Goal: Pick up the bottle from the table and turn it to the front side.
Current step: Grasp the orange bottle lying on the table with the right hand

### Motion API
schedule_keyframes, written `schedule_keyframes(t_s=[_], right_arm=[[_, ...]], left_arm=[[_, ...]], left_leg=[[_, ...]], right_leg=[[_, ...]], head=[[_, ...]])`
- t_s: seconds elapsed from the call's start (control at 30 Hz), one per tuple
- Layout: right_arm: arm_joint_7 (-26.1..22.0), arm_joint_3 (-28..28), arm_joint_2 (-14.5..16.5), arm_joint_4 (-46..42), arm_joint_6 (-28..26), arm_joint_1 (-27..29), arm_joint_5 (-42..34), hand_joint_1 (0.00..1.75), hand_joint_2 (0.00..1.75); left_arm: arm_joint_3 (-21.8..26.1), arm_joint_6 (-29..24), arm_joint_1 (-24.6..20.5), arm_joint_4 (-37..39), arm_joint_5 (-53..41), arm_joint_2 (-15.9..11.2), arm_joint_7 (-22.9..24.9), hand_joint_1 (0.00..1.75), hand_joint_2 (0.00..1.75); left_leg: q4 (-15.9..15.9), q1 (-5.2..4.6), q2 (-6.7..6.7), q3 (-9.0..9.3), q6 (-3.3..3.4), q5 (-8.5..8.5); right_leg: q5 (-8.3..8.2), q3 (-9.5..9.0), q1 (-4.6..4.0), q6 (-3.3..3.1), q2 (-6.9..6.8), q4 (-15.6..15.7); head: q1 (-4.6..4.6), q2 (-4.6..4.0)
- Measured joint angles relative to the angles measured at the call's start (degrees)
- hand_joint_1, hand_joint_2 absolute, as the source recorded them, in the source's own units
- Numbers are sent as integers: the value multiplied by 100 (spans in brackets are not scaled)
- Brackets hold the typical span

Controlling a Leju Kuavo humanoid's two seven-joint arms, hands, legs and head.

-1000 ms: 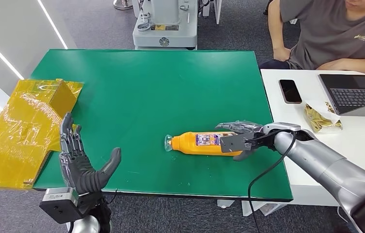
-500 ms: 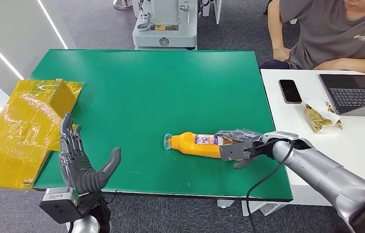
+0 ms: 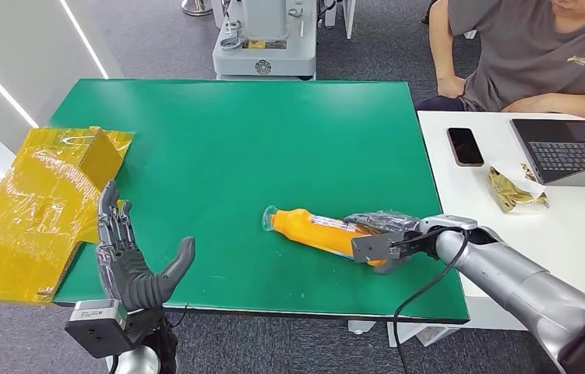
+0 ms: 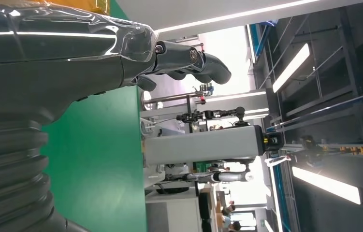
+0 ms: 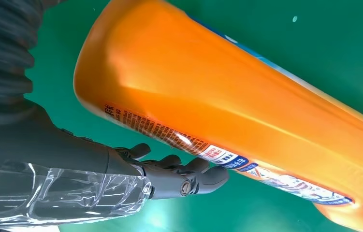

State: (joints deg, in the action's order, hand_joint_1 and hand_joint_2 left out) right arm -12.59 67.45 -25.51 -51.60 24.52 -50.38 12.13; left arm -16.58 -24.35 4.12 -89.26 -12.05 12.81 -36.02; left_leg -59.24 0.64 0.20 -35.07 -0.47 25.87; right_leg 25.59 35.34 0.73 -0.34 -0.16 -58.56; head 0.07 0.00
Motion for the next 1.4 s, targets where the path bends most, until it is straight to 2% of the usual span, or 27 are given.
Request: schedule_keyframes(t_s=[1.0, 1.03, 1.13, 1.17, 1.4], right_arm=[[224, -267, 11, -3, -313, 142, 339, 0, 175], [225, -282, 10, -3, -316, 142, 344, 14, 175], [225, -329, 9, -5, -317, 142, 358, 140, 175], [225, -344, 9, -8, -320, 143, 368, 170, 175], [205, -422, 10, -30, -339, 142, 383, 175, 175]], left_arm=[[-1, 44, 9, -48, -16, -2, 71, 0, 175], [-1, 47, 9, -48, -12, -2, 69, 0, 175], [-1, 51, 8, -48, -2, -2, 62, 0, 175], [-1, 52, 8, -48, 2, -3, 59, 0, 175], [-1, 55, 6, -48, 15, -19, 34, 0, 175]], left_leg=[[0, 0, 0, 0, 0, 1], [0, 0, 0, 0, 0, 1], [0, 0, 0, 0, 0, 1], [0, 0, 0, 0, 0, 1], [0, 0, 0, 0, 0, 1]], right_leg=[[1, 1, 0, 0, 0, 0], [1, 1, 0, 0, 0, 0], [1, 1, 0, 0, 0, 0], [1, 1, 0, 0, 0, 0], [1, 0, 0, 0, 0, 0]], head=[[-2, 0], [-2, 0], [-1, 0], [-1, 0], [-1, 0]])
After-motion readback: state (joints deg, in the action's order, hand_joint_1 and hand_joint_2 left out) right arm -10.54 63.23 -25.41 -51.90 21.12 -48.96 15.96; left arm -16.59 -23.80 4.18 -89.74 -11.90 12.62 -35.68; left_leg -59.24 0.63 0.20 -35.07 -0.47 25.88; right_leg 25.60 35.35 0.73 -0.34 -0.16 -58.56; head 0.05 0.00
